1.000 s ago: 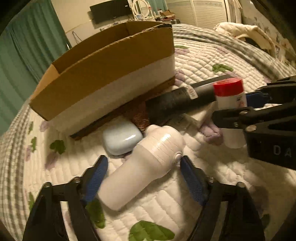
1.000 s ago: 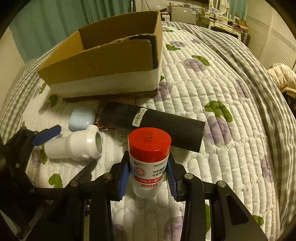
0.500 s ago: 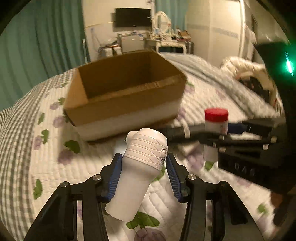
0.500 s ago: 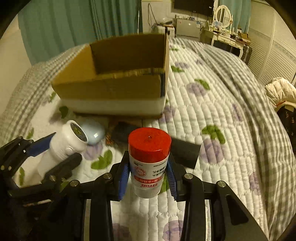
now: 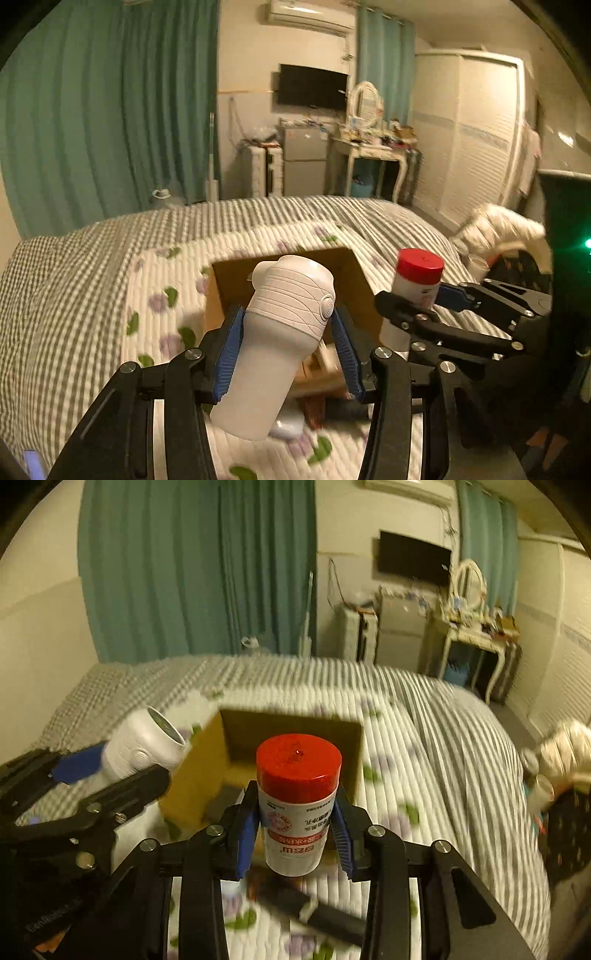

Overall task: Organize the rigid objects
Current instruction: 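Lower the white device into the box with the left gripper while the right gripper drops the red bottle in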

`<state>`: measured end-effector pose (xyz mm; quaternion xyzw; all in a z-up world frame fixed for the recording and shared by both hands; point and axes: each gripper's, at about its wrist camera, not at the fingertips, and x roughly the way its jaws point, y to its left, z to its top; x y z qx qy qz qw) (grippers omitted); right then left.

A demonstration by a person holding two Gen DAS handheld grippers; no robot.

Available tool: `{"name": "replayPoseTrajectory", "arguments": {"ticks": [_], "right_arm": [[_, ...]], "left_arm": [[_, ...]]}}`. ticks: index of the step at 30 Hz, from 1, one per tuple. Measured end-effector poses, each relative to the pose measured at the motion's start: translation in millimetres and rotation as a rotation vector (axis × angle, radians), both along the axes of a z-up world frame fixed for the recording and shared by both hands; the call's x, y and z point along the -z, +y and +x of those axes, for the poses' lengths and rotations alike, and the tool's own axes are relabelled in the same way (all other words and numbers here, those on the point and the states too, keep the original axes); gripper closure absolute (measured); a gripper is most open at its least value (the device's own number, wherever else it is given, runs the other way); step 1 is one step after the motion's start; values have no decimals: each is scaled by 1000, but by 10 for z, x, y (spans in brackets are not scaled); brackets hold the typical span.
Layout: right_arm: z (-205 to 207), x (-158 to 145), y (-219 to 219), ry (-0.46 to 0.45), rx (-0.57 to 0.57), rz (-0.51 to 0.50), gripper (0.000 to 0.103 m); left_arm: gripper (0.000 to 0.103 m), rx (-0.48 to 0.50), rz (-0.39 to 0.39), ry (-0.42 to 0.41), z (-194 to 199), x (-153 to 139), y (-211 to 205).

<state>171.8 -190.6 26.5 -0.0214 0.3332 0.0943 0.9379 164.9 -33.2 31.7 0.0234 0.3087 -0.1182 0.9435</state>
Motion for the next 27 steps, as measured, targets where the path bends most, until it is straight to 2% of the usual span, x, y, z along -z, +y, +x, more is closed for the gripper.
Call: {"name": "replayPoseTrajectory", "arguments": {"ticks": [5, 12, 17, 27], "right_arm": [[364, -130, -47, -8, -13, 41, 67], [833, 126, -126, 21, -2, -19, 67], [999, 432, -177, 58, 6, -34, 67], [1163, 674, -197, 82, -6, -44, 67]], "left_arm": [[54, -38, -1, 19, 408, 45, 77], [54, -87, 18, 103, 885, 573, 65], [54, -83, 39, 151, 1024, 938, -55], [54, -71, 47, 201, 1165, 1239, -274]]}}
